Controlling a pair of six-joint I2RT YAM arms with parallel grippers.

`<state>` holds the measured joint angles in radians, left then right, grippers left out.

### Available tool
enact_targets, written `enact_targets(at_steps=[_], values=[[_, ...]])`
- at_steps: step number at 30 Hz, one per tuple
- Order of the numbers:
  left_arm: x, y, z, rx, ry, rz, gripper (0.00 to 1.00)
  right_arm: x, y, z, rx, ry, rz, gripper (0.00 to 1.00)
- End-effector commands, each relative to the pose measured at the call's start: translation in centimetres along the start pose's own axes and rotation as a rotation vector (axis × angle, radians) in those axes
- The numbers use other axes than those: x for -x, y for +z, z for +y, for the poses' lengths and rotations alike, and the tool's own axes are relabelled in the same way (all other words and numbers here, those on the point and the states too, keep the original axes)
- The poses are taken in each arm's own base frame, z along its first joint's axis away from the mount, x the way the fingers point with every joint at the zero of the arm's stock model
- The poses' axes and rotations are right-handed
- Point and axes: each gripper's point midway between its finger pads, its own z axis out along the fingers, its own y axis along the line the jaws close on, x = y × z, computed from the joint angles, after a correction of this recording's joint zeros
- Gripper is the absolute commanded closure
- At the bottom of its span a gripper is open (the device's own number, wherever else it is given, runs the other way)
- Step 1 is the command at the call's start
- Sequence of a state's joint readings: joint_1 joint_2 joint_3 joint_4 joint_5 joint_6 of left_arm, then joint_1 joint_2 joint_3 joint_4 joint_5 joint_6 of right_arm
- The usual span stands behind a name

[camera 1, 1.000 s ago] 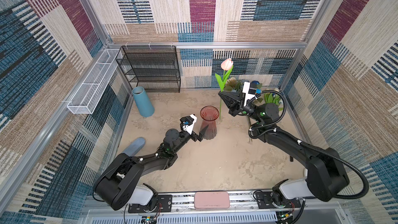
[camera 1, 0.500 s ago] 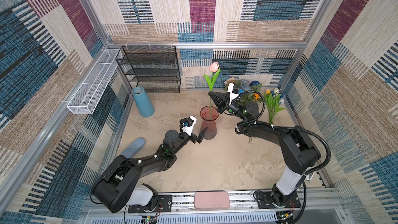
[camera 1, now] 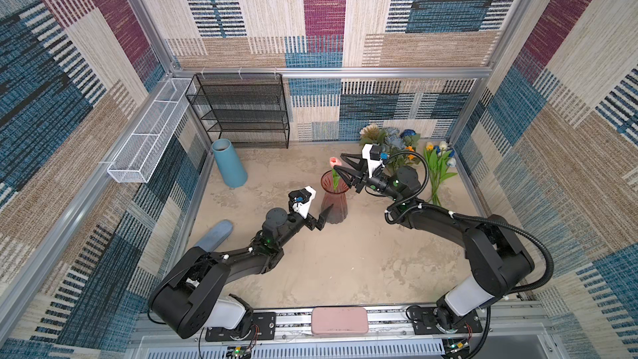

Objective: Arrange flowers in a vase
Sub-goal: Place the flower in the vase, then pick up the flowers from the flowers.

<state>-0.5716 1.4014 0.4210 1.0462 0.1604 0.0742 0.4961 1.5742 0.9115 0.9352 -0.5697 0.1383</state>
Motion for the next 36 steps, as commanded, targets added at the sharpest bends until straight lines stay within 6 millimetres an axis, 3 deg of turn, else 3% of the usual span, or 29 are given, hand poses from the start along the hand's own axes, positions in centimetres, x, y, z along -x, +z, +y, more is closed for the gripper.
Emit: enact_targets(at_steps=[1,3,8,11,13,17,18,21,24,27,36], values=[[1.1,-0.1,0.1,0.005,0.022,-0.027,0.02,0.6,-0.3,-1.0,-0.085,-0.008,0.064,0.4],[1.4,-0.3,0.1,0.002,0.03,-0.028,0.02,1.9,-0.9,-1.0,-0.121,-0.021,0.084,0.37],[2.6,-1.4,-0.5,-0.028,0.037,-0.035,0.01,6.5,-3.5,-1.1,-0.254,-0.078,0.073,0.17],[3.2,-2.3,-1.3,-0.064,0.032,-0.023,0.01,8.0,-4.7,-3.5,-0.41,-0.098,0.109,0.11],[3.6,-3.0,-2.2,-0.107,0.031,-0.014,0.01,8.0,-6.2,-6.8,-0.552,-0.077,0.152,0.11],[3.3,-3.7,-4.2,-0.178,0.045,0.009,0.01,4.8,-11.7,-16.0,-0.787,0.143,0.235,0.14],[3.0,-3.8,-4.6,-0.185,0.052,0.015,0.01,3.2,-14.1,-18.9,-0.878,0.219,0.259,0.17],[2.2,-3.8,-4.9,-0.181,0.056,0.029,0.01,-1.8,-19.9,-24.2,-1.073,0.38,0.342,0.26],[2.0,-4.0,-4.9,-0.176,0.052,0.022,0.01,-5.9,-24.5,-26.9,-1.113,0.582,0.357,0.36],[1.7,-3.9,-5.0,-0.18,0.061,0.03,0.01,-9.1,-27.6,-28.3,-1.181,0.67,0.405,0.42],[0.3,-3.9,-5.0,-0.174,0.063,0.056,0.01,-14.0,-34.5,-30.4,-1.336,0.798,0.461,0.48]])
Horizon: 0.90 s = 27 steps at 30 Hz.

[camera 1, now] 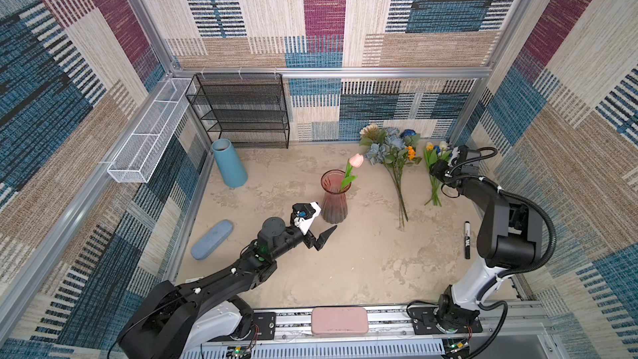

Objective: Arrange flowers in a vase
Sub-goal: Pick up the flowers from the flowers.

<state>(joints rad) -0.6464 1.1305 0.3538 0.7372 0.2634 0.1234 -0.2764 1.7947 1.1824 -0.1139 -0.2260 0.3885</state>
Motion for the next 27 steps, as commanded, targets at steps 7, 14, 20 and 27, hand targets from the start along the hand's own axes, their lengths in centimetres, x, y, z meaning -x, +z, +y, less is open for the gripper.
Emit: enact_targets(at_steps=[7,14,20,27], values=[[0.2,0.1,0.3,0.02,0.033,-0.017,0.01,-1.8,2.3,-4.5,-0.064,0.083,0.06,0.51],[0.1,0.2,0.4,0.021,0.034,-0.015,0.01,-3.5,4.1,-5.9,-0.069,0.096,0.099,0.61],[-0.1,0.3,0.5,0.03,0.037,-0.006,0.01,-4.2,5.2,-6.0,-0.045,0.099,0.113,0.71],[-0.1,0.2,0.8,0.044,0.044,-0.006,0.01,-3.7,4.4,-5.5,-0.034,0.097,0.093,0.87]])
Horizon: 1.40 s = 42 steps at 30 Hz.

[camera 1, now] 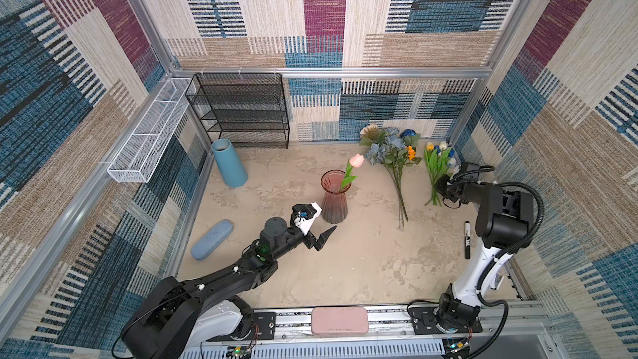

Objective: Arrange flowers in a vase
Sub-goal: Pick up the flowers from the flowers.

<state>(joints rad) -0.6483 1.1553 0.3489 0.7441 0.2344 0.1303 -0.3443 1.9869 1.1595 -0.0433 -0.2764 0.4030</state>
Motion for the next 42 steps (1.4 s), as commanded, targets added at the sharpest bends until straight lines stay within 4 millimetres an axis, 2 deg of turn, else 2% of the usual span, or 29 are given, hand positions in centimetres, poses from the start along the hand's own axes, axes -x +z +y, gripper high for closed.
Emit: enact_targets(at_steps=[1,10,16,22,24,28,30,32,33,37,40,42], values=[[0.9,0.0,0.4,0.021,0.045,-0.032,0.01,0.7,-1.0,0.8,0.023,-0.002,-0.03,0.89],[1.3,0.1,0.5,0.02,0.056,-0.029,0.01,1.4,-4.2,2.8,0.077,-0.018,-0.069,0.96],[1.8,0.0,0.5,0.021,0.066,-0.037,0.01,1.8,-6.6,4.1,0.116,-0.035,-0.098,0.94],[2.1,0.1,0.5,0.021,0.067,-0.041,0.01,0.3,-8.2,7.1,0.169,-0.091,-0.077,0.94],[2.1,0.1,0.5,0.02,0.068,-0.04,0.01,-0.9,-8.2,8.3,0.176,-0.128,-0.055,0.9],[2.0,0.4,0.5,0.012,0.068,-0.039,0.01,-4.1,-6.8,10.2,0.186,-0.198,0.028,0.89],[2.2,0.6,0.5,0.007,0.066,-0.04,0.01,-5.5,-5.8,10.1,0.178,-0.215,0.06,0.93],[2.3,0.7,0.4,0.003,0.063,-0.043,0.01,-6.3,-5.0,9.5,0.161,-0.214,0.079,0.92],[2.4,0.8,0.4,0.002,0.064,-0.044,0.01,-6.5,-4.7,9.1,0.148,-0.214,0.085,0.9],[2.5,0.8,0.5,0.006,0.071,-0.044,0.01,-6.4,-4.2,8.6,0.125,-0.221,0.075,0.95],[2.4,0.9,0.7,0.016,0.078,-0.04,0.01,-5.5,-5.1,9.5,0.15,-0.223,0.043,0.96],[2.5,0.9,0.8,0.023,0.08,-0.039,0.01,-4.4,-6.4,10.3,0.162,-0.223,0.003,0.97]])
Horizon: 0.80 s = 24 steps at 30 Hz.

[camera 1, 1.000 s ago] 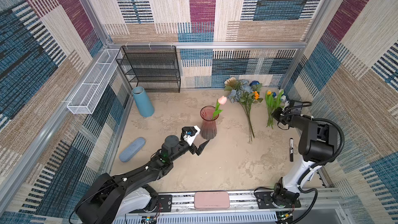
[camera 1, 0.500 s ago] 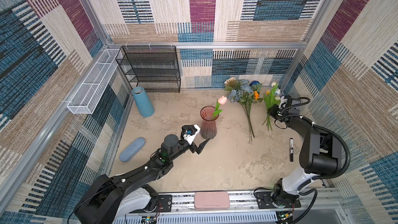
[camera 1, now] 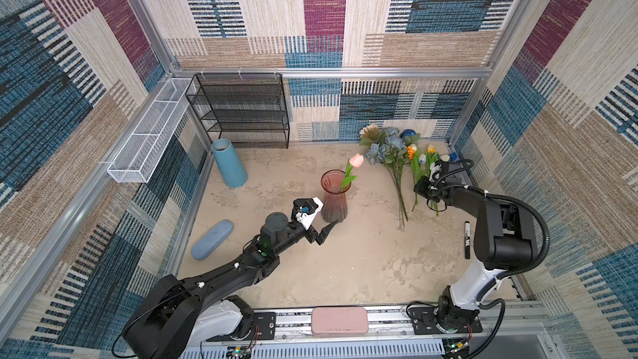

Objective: Arrange flowers in a vase
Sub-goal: Pick up the flowers from the flowers, then place the flowers at the top-right of the table.

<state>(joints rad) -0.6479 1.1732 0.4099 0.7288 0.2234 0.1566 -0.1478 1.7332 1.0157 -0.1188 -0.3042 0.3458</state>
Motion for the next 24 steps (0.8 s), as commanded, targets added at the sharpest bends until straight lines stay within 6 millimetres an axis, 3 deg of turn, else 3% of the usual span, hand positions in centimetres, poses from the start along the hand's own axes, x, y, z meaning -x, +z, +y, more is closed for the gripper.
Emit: enact_targets(at_steps=[1,6,11,14,17,21,24], values=[[0.6,0.1,0.3,0.012,0.049,-0.014,0.01,2.5,-2.1,1.4,0.016,-0.022,-0.089,0.97],[1.1,0.0,1.0,0.056,0.055,-0.04,0.01,6.5,-8.3,5.1,0.088,-0.055,-0.26,0.97],[2.1,-0.5,1.9,0.114,0.054,-0.097,0.01,8.7,-16.6,12.9,0.364,-0.238,-0.473,0.97],[2.1,-0.4,2.1,0.123,0.054,-0.099,0.01,7.7,-21.4,17.5,0.588,-0.388,-0.559,0.98],[2.3,-0.5,2.3,0.135,0.052,-0.112,0.01,4.9,-25.7,21.2,0.778,-0.561,-0.64,0.96],[2.3,-0.5,2.3,0.138,0.049,-0.111,0.01,2.5,-28.6,23.4,0.862,-0.69,-0.718,1.0],[2.4,-0.5,2.3,0.135,0.046,-0.11,0.01,3.9,-28.0,22.4,0.765,-0.618,-0.752,1.0]])
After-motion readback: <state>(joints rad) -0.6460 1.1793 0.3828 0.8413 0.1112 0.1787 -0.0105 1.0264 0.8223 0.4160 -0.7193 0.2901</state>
